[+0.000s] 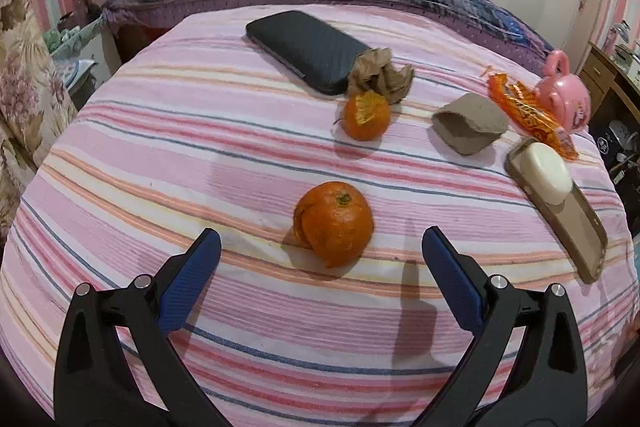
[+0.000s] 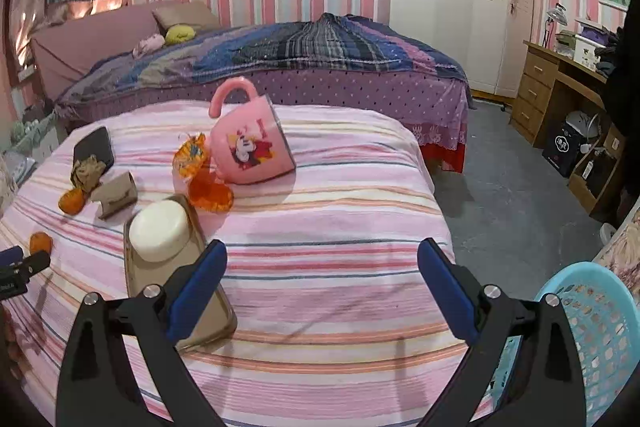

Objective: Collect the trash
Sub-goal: 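Grasp the tangerine with the left tool while the right tool grasps the white round lid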

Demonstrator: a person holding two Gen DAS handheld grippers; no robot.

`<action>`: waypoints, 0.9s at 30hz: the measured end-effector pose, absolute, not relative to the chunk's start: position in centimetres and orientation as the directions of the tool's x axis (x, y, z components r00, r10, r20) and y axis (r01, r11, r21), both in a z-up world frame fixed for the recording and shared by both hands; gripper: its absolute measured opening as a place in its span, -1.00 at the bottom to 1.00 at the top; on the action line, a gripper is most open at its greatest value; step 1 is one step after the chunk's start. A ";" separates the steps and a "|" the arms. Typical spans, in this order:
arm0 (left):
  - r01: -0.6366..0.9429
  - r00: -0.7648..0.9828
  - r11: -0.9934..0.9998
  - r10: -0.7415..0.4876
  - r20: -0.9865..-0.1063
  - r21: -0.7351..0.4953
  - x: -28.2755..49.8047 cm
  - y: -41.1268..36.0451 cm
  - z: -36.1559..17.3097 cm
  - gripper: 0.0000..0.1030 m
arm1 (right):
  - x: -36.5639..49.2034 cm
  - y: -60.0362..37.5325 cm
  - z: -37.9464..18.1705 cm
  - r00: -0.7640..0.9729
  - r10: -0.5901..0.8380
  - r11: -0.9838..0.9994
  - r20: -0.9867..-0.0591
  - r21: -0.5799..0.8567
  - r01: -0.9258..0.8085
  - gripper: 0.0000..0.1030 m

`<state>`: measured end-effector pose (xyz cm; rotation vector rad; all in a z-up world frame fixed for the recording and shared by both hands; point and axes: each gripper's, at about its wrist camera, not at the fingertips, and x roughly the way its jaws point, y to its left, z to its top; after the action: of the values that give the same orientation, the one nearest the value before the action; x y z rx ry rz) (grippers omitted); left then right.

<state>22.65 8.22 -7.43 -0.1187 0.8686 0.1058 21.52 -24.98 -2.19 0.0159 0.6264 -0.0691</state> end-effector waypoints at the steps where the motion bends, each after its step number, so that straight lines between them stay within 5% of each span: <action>1: -0.150 0.640 0.987 0.049 -0.767 -0.062 22.7 8.3 -7.5 0.87 | 21.7 -24.6 -2.3 0.805 -0.063 0.998 -0.591 -0.021 0.062 0.83; 8: -0.142 0.643 0.989 0.062 -0.764 -0.040 22.7 8.1 -7.6 0.35 | 22.0 -23.2 -2.8 0.793 -0.043 0.999 -0.608 -0.039 0.024 0.82; 14: -0.117 0.666 0.989 0.011 -0.746 -0.090 22.4 8.7 -7.2 -0.30 | 22.1 -21.8 -3.1 0.789 -0.026 0.999 -0.614 -0.052 -0.008 0.83; 27: -0.098 0.680 0.995 0.072 -0.730 0.006 22.7 7.8 -6.4 -0.48 | 23.5 -17.4 -3.5 0.778 0.091 0.993 -0.622 -0.001 -0.117 0.82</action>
<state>22.71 7.82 -6.43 -0.0343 0.8178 0.0954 23.49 -17.39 -3.50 -0.0404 0.6707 0.1125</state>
